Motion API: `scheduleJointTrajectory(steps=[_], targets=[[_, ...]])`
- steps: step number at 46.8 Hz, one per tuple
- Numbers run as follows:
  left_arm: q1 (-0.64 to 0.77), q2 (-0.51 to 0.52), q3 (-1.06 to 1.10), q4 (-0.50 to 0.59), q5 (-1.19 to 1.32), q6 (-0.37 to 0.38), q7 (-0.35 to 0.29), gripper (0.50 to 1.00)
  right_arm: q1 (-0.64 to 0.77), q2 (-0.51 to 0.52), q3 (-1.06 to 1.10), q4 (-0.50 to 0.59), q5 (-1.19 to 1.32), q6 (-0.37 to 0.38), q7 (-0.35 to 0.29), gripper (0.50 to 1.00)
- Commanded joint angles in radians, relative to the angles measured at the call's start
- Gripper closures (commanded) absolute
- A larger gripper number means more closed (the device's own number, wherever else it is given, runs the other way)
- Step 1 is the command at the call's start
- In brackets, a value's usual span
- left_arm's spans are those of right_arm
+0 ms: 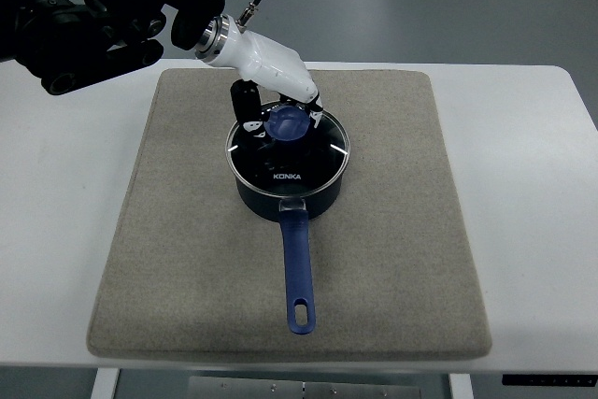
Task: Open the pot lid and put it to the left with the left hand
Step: 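Close the left hand's fingers around the blue knob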
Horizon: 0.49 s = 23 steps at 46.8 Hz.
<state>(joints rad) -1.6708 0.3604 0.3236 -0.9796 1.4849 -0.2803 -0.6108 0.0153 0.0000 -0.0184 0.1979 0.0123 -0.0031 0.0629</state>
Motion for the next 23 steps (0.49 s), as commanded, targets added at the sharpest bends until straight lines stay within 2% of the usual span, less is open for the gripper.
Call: scheduleJointTrajectory(steps=[1,23], targets=[[0.002,0.0,0.0,0.001,0.0,0.001,0.0,1.0,0.0,0.0,0.0,0.0,0.0,0.0,0.0,0.583],[0.0,0.0,0.0,0.002,0.003,-0.005,0.0,1.0,0.0,0.0,0.0,0.0,0.0,0.0,0.0,0.583]])
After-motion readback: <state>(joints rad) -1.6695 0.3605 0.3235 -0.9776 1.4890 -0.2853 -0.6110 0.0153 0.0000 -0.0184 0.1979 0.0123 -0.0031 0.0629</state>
